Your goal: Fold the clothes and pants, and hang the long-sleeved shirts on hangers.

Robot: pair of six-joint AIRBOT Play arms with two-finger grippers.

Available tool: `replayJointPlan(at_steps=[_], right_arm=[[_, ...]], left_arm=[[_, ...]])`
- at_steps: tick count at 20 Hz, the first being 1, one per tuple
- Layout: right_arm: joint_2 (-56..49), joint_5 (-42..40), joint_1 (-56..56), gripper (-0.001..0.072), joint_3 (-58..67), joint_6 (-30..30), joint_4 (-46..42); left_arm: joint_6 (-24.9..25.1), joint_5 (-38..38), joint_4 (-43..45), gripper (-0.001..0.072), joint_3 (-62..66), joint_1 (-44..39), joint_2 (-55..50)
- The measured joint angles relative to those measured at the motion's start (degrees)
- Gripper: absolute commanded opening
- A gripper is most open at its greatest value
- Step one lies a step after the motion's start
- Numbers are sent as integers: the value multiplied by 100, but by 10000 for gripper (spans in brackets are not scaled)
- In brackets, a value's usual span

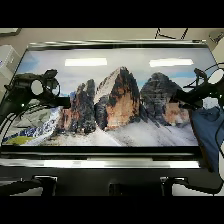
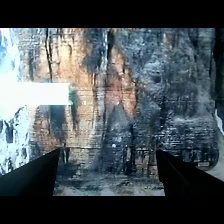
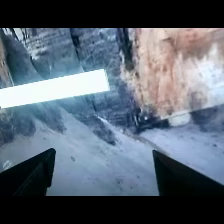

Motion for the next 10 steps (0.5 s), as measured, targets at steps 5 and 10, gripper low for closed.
replayJointPlan(at_steps=[5,10], right_arm=[[0,-643,0,684,0,-11,-2],[-2,-1279,0,684,0,-90,-15]], left_arm=[[-63,247,-2,715,0,-22,-28],[-501,535,-17,716,295,643,-164]])
